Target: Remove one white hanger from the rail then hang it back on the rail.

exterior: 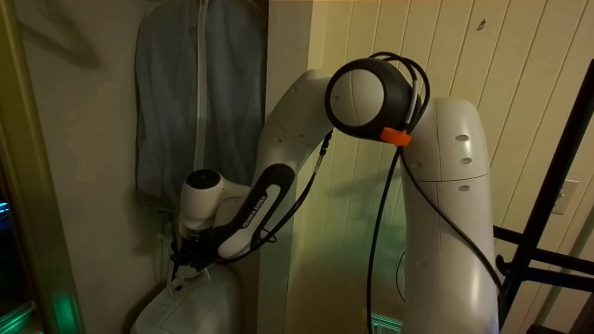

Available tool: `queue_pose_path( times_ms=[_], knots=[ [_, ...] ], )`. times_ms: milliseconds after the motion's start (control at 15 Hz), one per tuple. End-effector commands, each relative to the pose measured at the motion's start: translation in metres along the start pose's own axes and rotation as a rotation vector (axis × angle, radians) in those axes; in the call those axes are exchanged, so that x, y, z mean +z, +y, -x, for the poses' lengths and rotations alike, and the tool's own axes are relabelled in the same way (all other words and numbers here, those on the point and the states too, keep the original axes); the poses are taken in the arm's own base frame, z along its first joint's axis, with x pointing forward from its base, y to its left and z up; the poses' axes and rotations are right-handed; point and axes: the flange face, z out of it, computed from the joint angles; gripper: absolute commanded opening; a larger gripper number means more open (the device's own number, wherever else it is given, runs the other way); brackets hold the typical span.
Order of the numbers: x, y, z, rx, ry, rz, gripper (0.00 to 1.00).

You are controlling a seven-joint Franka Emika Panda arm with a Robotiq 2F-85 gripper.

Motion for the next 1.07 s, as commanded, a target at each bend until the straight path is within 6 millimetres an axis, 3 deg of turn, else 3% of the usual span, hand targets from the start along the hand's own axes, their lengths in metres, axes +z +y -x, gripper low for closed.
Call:
queue_pose_path(
  times_ms=[0,1000],
  knots=[
    [0.0006,0.0016,0.0004,0.028,0.008,-0.020,0.01],
    [0.0095,0.0008,0.0050,0.026,0.001,-0.020,0.01]
  ],
)
